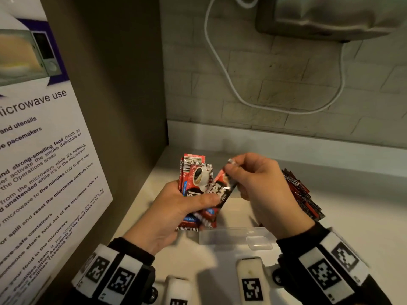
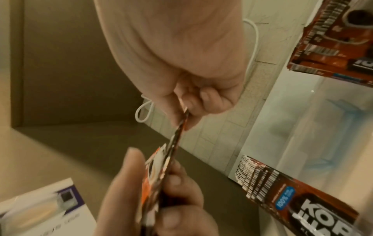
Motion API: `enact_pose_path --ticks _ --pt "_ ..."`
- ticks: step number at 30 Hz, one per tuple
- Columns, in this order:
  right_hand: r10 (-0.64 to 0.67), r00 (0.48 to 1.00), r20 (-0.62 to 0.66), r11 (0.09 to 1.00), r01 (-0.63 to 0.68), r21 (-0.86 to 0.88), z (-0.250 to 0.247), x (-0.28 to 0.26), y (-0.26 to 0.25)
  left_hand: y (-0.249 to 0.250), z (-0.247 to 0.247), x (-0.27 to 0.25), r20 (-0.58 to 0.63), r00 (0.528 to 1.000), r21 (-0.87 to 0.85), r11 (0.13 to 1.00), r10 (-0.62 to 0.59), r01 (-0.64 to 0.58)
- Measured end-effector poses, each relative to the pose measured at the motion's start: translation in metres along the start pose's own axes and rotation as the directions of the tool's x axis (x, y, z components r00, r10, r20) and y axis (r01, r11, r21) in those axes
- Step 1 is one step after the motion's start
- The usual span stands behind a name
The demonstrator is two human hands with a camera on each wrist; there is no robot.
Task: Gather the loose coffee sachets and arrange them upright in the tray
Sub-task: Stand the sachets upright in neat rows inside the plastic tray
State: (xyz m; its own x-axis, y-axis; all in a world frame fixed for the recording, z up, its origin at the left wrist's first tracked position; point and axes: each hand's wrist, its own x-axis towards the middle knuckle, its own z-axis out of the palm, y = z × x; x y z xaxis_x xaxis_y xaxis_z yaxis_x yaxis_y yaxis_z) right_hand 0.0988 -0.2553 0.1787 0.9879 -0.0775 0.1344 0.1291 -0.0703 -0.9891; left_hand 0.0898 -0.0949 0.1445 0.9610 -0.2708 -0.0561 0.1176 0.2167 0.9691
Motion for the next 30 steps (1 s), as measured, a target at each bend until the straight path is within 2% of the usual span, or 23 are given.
enact_pose_path --ticks 2,4,5,8,11,13,15,18,21,23,27,30 --pt "0.039 0.996 -0.078 0.994 -0.03 0.109 -0.007 0.001 0.0 0.0 0.0 0.0 -0.063 0.998 -0.015 1.0 0.024 -0.024" --pt "0.098 0.993 -0.064 0.983 -0.086 0.161 -0.014 0.001 0.001 0.0 0.0 0.003 -0.17 0.984 -0.068 0.995 0.06 -0.073" --pt "0.121 0.992 -0.025 0.984 -0.117 0.134 -0.018 0.0 0.001 0.001 -0.001 0.006 -0.217 0.973 -0.108 0.989 0.075 -0.1" --pt "0.157 0.978 0.137 0.983 -0.141 -0.121 -0.025 -0.008 0.001 0.003 -0.002 0.012 -0.302 0.946 -0.166 0.97 0.12 -0.176" --pt "0.15 0.962 0.229 0.937 -0.065 -0.343 -0.021 -0.012 0.005 0.003 0.004 0.013 -0.283 0.949 -0.101 0.98 0.139 -0.174" --pt "0.113 0.969 0.221 0.923 -0.02 -0.384 -0.015 -0.011 0.008 -0.001 0.011 0.014 -0.262 0.955 -0.044 0.986 0.141 -0.158" --pt "0.095 0.973 0.208 0.941 -0.019 -0.339 -0.011 -0.009 0.011 -0.004 0.014 0.014 -0.289 0.947 -0.024 0.988 0.138 -0.151" --pt "0.127 0.986 0.109 0.963 -0.097 -0.251 -0.009 -0.002 0.018 -0.007 0.01 0.017 -0.363 0.927 -0.056 0.991 0.097 -0.125" --pt "0.194 0.981 0.028 0.953 -0.181 -0.242 -0.01 0.006 0.032 -0.011 -0.002 0.019 -0.436 0.9 -0.129 0.989 0.014 -0.077" --pt "0.24 0.97 0.033 0.928 -0.219 -0.302 -0.007 0.009 0.043 -0.012 -0.005 0.015 -0.431 0.902 -0.166 0.985 -0.033 -0.043" --pt "0.304 0.952 0.04 0.854 -0.253 -0.455 0.004 0.012 0.06 -0.011 0.003 0.002 -0.275 0.951 -0.291 0.955 -0.142 0.059" --pt "0.31 0.951 0.011 0.799 -0.254 -0.544 0.011 0.013 0.065 -0.014 0.008 -0.003 -0.185 0.966 -0.327 0.938 -0.179 0.111"
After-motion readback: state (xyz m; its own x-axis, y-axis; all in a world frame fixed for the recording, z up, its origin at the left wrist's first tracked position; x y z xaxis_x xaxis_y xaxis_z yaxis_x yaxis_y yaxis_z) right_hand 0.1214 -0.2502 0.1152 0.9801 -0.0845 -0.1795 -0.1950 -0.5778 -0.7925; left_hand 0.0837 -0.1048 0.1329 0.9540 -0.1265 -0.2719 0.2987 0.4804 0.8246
